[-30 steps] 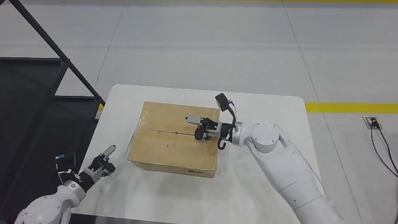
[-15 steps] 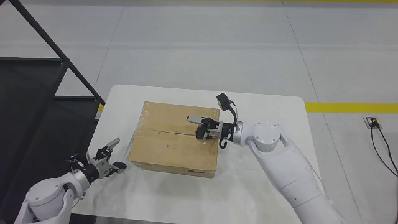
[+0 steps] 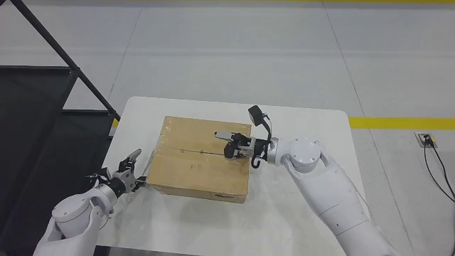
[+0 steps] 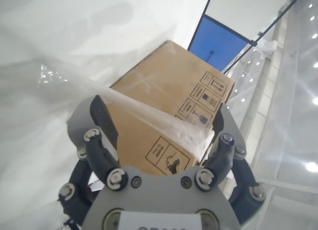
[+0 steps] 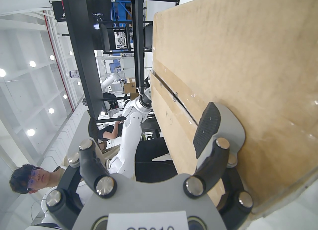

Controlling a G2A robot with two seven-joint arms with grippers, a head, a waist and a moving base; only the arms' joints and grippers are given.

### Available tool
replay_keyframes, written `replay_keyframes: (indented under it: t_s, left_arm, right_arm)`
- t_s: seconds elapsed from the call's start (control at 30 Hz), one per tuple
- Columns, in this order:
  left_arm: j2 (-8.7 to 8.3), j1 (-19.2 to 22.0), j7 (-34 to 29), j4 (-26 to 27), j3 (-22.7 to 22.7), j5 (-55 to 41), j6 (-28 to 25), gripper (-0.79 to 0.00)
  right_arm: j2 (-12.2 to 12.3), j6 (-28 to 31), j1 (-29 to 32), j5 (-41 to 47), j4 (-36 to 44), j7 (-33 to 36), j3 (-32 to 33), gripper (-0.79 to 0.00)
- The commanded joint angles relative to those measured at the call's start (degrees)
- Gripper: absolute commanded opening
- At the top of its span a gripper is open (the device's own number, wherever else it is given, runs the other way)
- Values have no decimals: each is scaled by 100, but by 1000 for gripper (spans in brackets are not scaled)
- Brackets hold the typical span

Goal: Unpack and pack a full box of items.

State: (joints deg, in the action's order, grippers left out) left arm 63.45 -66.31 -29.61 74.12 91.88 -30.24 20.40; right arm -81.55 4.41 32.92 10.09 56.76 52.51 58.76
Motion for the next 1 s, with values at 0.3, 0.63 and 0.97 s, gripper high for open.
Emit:
replay_keyframes:
  t_s: [0.3, 0.63, 0.97]
  left_arm:
    - [52, 81, 797, 203, 104, -205, -731, 0]
    - [105, -40, 1402, 296, 10, 45, -1400, 0]
    - [188, 276, 1468, -217, -212, -234, -1453, 0]
  right_arm:
    - [5, -23, 0, 5, -6, 3, -12, 0]
    - [9, -81, 10, -32, 59, -12, -41, 0]
    - [-3, -145, -25, -31, 68, -12, -96, 0]
